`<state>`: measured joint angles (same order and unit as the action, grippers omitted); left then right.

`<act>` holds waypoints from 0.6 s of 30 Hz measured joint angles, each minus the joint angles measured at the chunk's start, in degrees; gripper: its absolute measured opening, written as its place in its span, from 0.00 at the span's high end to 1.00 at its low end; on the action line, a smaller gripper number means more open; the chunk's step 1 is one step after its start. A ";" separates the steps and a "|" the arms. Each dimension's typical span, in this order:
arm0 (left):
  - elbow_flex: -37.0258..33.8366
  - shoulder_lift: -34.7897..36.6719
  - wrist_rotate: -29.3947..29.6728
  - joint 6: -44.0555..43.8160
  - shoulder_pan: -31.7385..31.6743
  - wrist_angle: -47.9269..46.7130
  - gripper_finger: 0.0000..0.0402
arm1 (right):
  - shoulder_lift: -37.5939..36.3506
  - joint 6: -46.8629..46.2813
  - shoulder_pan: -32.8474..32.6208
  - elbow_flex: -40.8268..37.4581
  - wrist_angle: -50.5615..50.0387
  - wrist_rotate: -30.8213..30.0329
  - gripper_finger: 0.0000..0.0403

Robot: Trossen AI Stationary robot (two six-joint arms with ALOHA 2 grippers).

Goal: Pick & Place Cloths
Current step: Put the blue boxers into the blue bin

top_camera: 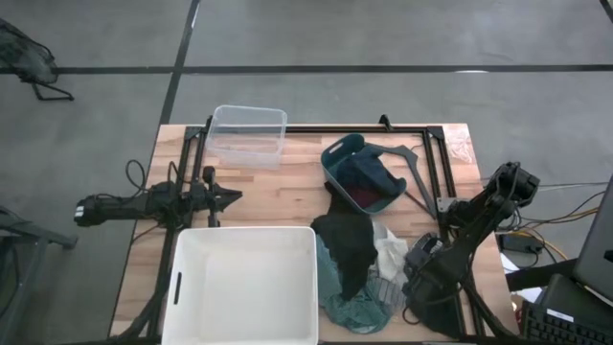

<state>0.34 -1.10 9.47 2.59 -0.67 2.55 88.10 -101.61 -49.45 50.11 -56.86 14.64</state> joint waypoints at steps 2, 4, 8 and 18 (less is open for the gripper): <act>0.00 0.00 -0.02 0.00 -0.02 0.00 0.91 | -1.04 0.21 0.47 2.46 -3.20 -1.93 0.97; 0.00 0.00 -0.01 -0.01 0.00 0.01 0.91 | -2.12 1.02 0.73 5.94 -7.43 -5.69 0.97; 0.00 0.00 0.00 0.00 -0.02 0.02 0.91 | -4.02 1.29 0.92 14.55 -20.31 -13.07 0.97; 0.00 -0.09 -0.02 0.00 -0.02 0.01 0.91 | -7.44 5.10 0.79 32.37 -32.55 -43.07 0.97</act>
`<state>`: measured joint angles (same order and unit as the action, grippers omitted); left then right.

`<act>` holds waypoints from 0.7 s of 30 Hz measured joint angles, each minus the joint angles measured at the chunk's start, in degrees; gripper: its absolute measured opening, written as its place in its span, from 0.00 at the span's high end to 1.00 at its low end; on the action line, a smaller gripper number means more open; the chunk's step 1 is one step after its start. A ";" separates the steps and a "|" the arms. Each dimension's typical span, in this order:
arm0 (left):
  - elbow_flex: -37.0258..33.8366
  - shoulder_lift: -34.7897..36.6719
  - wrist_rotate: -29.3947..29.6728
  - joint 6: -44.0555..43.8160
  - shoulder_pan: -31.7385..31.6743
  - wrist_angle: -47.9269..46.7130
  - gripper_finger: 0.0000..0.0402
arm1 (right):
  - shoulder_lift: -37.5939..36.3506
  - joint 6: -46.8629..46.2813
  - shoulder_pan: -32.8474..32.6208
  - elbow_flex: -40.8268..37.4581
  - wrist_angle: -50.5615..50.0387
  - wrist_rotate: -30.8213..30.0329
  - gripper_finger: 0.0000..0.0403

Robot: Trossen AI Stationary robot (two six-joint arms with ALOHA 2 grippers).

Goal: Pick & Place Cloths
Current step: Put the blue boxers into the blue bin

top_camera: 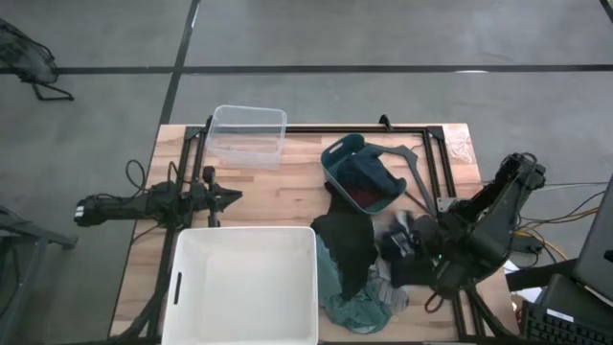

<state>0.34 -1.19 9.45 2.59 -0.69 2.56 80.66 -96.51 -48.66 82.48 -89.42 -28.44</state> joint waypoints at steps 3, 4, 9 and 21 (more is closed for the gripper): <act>0.00 -0.09 0.02 0.00 0.00 -0.01 0.91 | -0.22 4.41 -0.02 4.01 -0.08 -8.13 0.97; 0.00 -0.09 0.02 0.00 0.00 -0.01 0.91 | -0.25 5.50 -0.02 5.16 -0.05 -9.75 0.97; 0.00 -0.10 0.02 -0.01 0.01 -0.01 0.91 | -0.43 11.88 0.29 9.67 -0.29 -17.64 0.97; 0.00 -0.09 0.02 0.00 0.02 -0.01 0.91 | -1.43 34.81 1.18 19.28 -0.40 -43.85 0.97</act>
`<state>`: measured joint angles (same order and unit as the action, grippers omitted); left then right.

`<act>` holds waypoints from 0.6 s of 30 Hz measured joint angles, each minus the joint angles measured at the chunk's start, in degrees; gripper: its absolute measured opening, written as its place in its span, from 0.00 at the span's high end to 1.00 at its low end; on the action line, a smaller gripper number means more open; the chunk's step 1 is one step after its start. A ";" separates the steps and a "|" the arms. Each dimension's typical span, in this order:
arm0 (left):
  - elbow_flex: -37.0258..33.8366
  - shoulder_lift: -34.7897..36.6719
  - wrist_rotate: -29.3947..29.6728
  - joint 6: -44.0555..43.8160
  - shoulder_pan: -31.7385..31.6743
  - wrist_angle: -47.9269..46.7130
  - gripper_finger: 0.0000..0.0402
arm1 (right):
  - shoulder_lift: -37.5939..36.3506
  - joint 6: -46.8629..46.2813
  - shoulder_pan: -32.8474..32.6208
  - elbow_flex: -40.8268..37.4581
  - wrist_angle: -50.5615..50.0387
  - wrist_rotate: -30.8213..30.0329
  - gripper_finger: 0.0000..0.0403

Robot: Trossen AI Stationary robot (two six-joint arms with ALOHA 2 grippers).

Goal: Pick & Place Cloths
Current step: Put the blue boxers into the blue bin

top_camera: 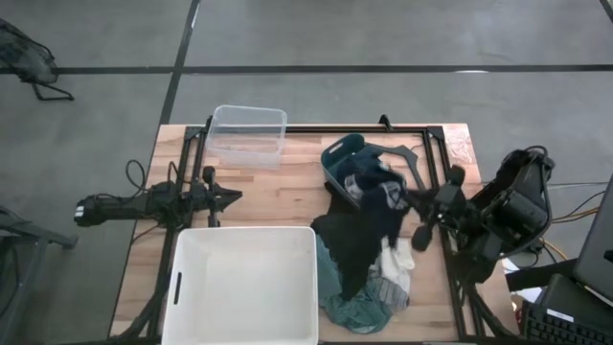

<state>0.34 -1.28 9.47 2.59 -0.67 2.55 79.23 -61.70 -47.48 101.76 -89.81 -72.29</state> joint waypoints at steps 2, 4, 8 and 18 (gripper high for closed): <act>0.00 0.00 0.00 -0.02 -0.01 0.00 0.91 | -0.28 3.62 0.96 1.28 0.01 -3.50 0.97; 0.00 0.00 0.00 0.00 -0.01 0.00 0.91 | -0.87 6.46 2.27 2.65 -0.01 -5.09 0.97; 0.00 0.00 0.00 0.00 0.00 0.00 0.91 | -1.86 11.28 7.30 6.52 0.06 -5.51 0.97; 0.00 0.00 0.00 0.00 0.00 0.00 0.91 | -2.08 36.59 12.92 12.68 0.93 19.99 0.98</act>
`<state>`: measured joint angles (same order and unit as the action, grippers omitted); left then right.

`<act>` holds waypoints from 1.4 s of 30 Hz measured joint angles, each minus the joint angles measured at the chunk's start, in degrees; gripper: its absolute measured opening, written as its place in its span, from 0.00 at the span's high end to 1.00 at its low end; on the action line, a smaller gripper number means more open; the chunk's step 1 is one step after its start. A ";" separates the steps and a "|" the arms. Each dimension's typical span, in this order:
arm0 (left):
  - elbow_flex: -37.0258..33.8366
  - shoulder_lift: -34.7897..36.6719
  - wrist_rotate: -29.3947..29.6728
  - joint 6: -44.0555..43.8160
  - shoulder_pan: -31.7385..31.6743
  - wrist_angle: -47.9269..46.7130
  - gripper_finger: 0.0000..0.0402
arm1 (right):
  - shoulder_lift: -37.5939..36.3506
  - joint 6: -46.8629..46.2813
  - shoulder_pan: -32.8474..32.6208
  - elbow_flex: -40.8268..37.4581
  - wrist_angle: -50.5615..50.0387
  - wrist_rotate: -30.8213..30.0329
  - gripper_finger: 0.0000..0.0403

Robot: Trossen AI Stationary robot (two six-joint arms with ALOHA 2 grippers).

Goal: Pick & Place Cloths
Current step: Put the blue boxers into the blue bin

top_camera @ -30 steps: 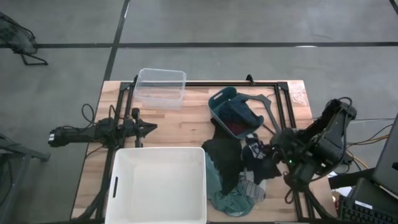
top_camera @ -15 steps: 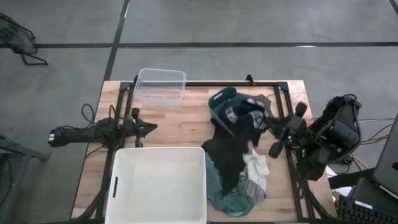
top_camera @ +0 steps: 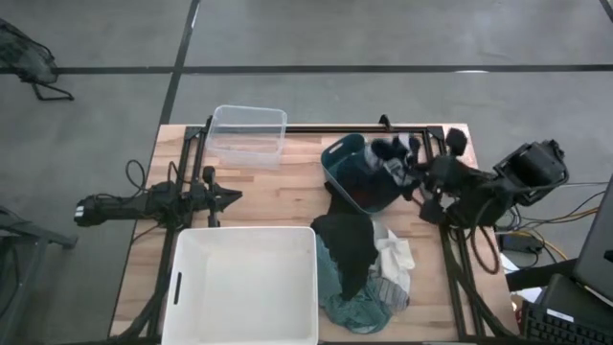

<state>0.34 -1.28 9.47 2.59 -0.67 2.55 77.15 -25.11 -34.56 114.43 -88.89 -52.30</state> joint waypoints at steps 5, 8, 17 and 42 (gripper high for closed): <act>0.00 0.00 -0.01 0.00 -0.02 0.00 0.91 | -1.53 4.45 -0.02 1.40 3.75 1.91 0.98; 0.00 0.00 0.00 -0.02 0.00 0.00 0.91 | -2.67 7.51 0.13 1.31 6.20 1.18 0.98; 0.00 0.02 0.00 0.00 0.00 0.00 0.91 | -4.54 19.70 6.03 0.17 18.93 -2.82 0.97; 0.00 0.02 0.00 0.00 -0.01 0.00 0.91 | 4.51 6.74 33.00 -22.81 20.60 4.58 0.97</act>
<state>0.34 -1.26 9.47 2.59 -0.67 2.55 81.66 -18.37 -1.56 91.62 -68.28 -47.72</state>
